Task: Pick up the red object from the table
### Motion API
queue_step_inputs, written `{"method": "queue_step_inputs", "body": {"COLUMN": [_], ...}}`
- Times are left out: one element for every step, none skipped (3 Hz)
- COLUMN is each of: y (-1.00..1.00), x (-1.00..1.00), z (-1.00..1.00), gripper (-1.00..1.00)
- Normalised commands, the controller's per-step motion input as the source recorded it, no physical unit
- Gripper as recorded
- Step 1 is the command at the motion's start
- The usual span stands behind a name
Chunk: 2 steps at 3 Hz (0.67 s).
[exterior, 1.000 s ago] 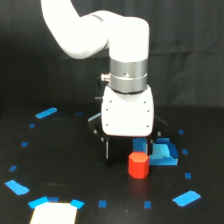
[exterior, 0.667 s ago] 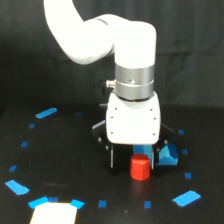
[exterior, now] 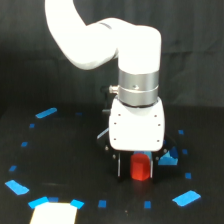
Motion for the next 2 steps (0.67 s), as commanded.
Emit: {"method": "queue_step_inputs", "body": {"y": [1.00,1.00], "x": [0.02,-0.28], "z": [-0.05,0.46], "gripper": [-1.00,-1.00]}}
